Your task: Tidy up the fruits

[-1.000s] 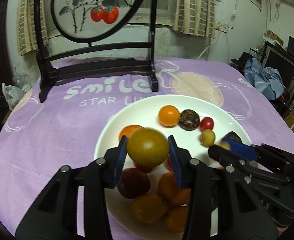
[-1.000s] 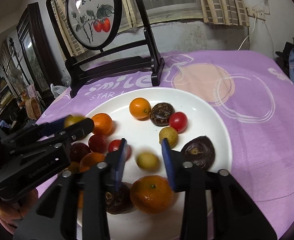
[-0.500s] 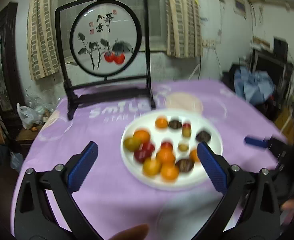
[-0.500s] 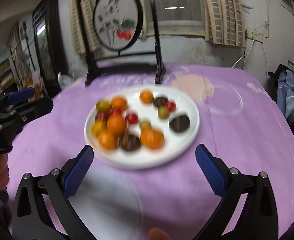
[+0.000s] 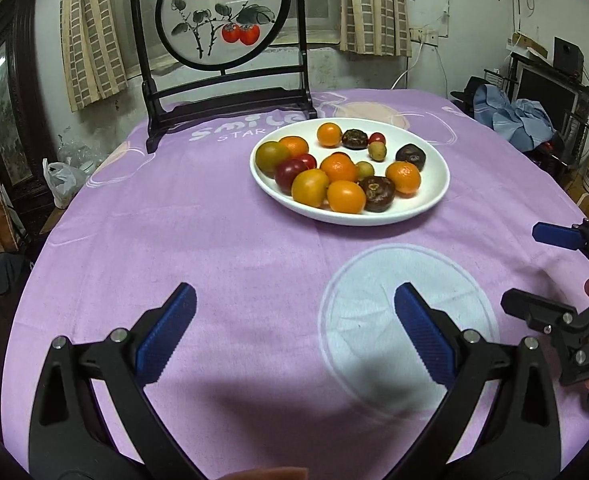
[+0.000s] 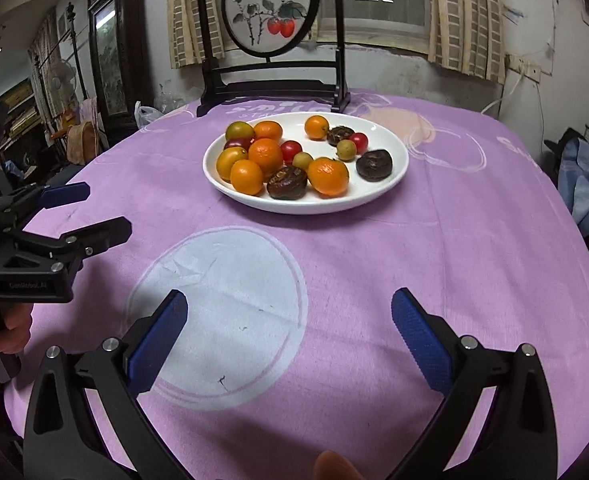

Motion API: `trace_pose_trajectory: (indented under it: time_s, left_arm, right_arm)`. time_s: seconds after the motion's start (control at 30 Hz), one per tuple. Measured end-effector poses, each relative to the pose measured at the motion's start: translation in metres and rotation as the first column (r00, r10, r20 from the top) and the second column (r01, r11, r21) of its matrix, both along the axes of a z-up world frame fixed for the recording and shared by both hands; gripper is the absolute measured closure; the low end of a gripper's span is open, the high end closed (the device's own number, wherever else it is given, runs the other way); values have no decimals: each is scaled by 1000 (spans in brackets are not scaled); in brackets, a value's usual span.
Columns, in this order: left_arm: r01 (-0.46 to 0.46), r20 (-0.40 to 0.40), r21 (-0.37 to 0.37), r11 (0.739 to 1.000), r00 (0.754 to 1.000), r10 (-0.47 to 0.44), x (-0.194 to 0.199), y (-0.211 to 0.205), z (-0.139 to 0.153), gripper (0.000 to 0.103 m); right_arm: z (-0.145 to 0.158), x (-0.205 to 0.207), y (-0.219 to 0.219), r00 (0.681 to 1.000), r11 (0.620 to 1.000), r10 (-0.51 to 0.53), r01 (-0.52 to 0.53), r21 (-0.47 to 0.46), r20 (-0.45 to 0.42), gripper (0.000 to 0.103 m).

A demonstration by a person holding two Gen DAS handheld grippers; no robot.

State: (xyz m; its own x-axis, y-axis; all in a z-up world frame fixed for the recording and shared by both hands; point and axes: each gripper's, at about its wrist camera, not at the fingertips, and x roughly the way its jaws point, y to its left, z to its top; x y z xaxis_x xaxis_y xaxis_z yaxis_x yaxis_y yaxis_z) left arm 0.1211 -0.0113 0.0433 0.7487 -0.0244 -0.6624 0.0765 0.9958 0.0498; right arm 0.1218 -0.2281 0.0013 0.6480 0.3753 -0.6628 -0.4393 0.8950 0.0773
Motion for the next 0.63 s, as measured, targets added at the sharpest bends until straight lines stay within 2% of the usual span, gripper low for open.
trace_pose_trajectory:
  time_s: [0.63]
  left_arm:
    - [-11, 41, 46, 999, 999, 9, -6, -5, 0, 2]
  right_arm:
    - [-5, 1, -1, 1000, 1000, -11, 11, -1, -25, 1]
